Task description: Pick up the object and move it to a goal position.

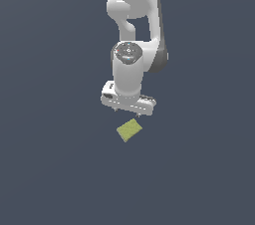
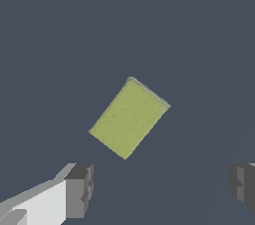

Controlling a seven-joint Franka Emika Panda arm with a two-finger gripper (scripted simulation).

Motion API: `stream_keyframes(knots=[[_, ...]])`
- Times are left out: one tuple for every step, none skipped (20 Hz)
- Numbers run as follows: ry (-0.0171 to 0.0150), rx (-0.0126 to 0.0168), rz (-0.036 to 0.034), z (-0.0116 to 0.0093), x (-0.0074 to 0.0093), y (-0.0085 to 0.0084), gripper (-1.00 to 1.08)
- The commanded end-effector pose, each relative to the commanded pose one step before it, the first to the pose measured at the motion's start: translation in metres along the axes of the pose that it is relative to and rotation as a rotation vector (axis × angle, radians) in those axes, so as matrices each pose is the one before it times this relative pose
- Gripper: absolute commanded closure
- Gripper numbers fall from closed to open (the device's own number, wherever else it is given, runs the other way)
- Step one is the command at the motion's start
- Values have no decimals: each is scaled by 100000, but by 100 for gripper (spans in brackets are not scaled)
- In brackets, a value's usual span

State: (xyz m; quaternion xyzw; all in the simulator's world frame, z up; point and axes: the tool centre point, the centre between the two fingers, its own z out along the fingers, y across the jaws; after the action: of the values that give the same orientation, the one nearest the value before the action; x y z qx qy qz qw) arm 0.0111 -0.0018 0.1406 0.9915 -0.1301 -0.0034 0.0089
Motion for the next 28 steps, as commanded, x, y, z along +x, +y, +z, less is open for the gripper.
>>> stream_keyframes(knots=[[-110, 439, 7225, 914, 199, -248, -92], [-36, 160, 2921, 367, 73, -98, -92], [-34, 149, 2922, 368, 69, -97, -92], [-31, 139, 2922, 368, 65, -96, -92], [-28, 129, 2922, 369, 61, -95, -92], [-25, 120, 2922, 369, 57, -93, -92], [-21, 111, 2921, 370, 53, -92, -92], [-16, 102, 2921, 370, 49, -90, -92], [-11, 94, 2922, 371, 46, -88, -92], [-5, 86, 2920, 371, 42, -87, -92], [1, 78, 2903, 369, 38, -84, -92], [6, 68, 2773, 353, 34, -78, -92], [12, 59, 2622, 334, 29, -72, -92], [16, 51, 2472, 315, 25, -66, -92], [20, 45, 2321, 296, 22, -61, -92], [23, 39, 2171, 277, 19, -56, -92], [26, 34, 2020, 258, 16, -51, -92], [27, 29, 1870, 239, 14, -46, -92], [28, 25, 1720, 220, 12, -41, -92], [28, 22, 1568, 200, 9, -38, -92], [27, 19, 1420, 181, 8, -33, -92], [26, 17, 1271, 162, 8, -28, -92], [25, 14, 1121, 143, 6, -25, -92], [22, 12, 971, 124, 5, -21, -92], [20, 10, 820, 105, 3, -18, -92], [17, 8, 673, 86, 4, -14, -92], [13, 6, 521, 67, 2, -12, -92], [10, 4, 372, 48, 1, -8, -92]])
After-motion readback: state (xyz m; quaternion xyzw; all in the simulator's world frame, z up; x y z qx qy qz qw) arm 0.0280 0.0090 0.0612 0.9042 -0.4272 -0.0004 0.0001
